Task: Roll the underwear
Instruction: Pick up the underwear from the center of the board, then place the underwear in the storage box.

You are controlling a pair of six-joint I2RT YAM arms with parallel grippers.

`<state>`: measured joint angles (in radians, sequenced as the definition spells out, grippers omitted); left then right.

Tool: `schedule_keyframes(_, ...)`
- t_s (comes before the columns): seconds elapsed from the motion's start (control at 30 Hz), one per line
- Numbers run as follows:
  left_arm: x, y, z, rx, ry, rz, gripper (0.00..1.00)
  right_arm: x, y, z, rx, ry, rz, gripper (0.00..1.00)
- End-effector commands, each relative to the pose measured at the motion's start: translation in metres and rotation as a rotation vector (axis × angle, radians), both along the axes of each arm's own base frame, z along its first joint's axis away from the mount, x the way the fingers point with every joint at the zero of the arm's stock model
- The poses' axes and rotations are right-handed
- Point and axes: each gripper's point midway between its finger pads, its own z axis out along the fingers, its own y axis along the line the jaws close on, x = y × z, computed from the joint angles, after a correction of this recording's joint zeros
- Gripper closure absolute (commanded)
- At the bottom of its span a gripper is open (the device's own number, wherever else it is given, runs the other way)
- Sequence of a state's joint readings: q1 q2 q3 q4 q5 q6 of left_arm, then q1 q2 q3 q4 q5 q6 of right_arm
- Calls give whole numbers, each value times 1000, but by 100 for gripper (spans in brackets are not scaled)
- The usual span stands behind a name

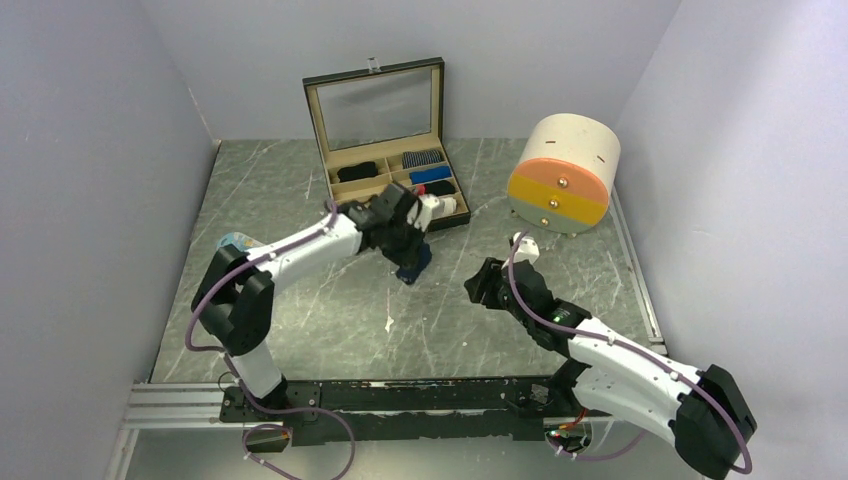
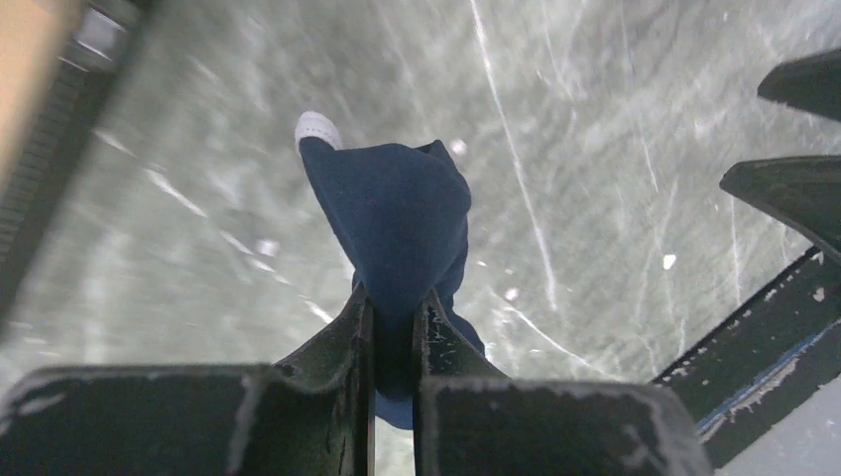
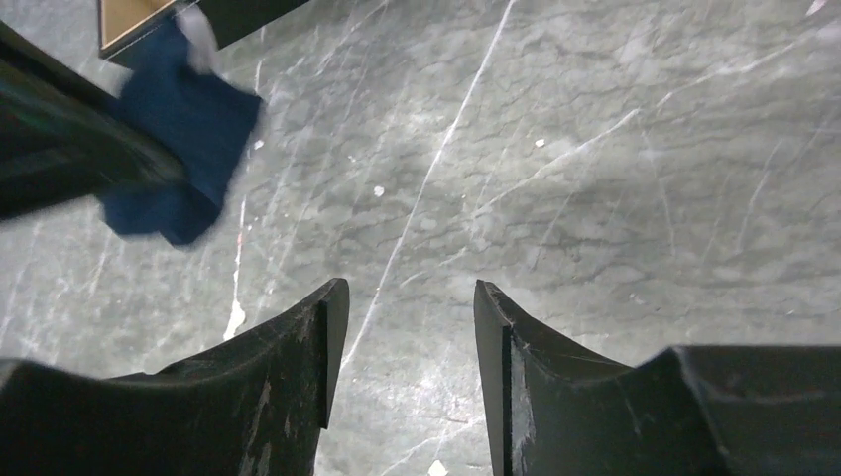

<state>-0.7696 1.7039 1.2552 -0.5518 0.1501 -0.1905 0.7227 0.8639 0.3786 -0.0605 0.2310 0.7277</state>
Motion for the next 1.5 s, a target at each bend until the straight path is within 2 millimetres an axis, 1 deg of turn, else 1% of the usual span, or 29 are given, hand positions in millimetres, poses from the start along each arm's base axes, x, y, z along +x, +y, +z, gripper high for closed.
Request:
schedule_keyframes(0.0, 40, 19, 36, 14, -111, -192, 95, 20, -6, 20, -62, -73, -40, 48)
schedule_keyframes(0.1, 70, 31, 54, -15, -141, -232, 95, 26, -6, 20, -113, -76, -29, 49)
schedule_keyframes(0.2, 100, 43, 70, 21, -211, -275, 95, 31, -4, 25, -126, -82, -20, 50)
schedule_keyframes(0.37, 153, 66, 86, 95, -318, -312, 95, 35, 10, 30, -73, -82, 16, 51)
schedule_keyframes(0.47, 186, 84, 88, 187, -388, -309, 95, 35, 18, 30, -66, -70, 47, 53)
schedule_keyframes(0.53, 206, 93, 89, 212, -447, -319, 95, 36, 19, 26, -66, -64, 55, 53)
schedule_keyframes(0.57, 213, 98, 86, 235, -457, -325, 95, 36, 20, 25, -71, -62, 59, 54)
schedule_keyframes(0.63, 229, 103, 89, 268, -494, -339, 95, 36, 20, 24, -75, -61, 65, 54)
schedule_keyframes(0.7, 242, 108, 88, 291, -517, -359, 95, 37, 21, 24, -79, -61, 67, 54)
schedule_keyframes(0.77, 253, 114, 82, 304, -527, -380, 95, 37, 21, 22, -87, -59, 69, 54)
schedule_keyframes(0.87, 266, 121, 65, 314, -525, -411, 95, 39, 21, 21, -97, -55, 68, 54)
schedule_keyframes(1.03, 278, 131, 40, 356, -517, -463, 95, 43, 24, 20, -104, -49, 75, 54)
schedule_keyframes(1.13, 284, 129, 30, 359, -537, -492, 95, 45, 28, 22, -89, -59, 80, 54)
schedule_keyframes(1.23, 285, 128, 22, 360, -533, -518, 95, 46, 31, 21, -87, -53, 84, 54)
schedule_keyframes(1.33, 289, 128, 15, 369, -538, -524, 95, 47, 31, 18, -90, -48, 84, 54)
schedule_keyframes(1.47, 293, 125, 10, 360, -542, -550, 95, 47, 30, 16, -86, -43, 79, 54)
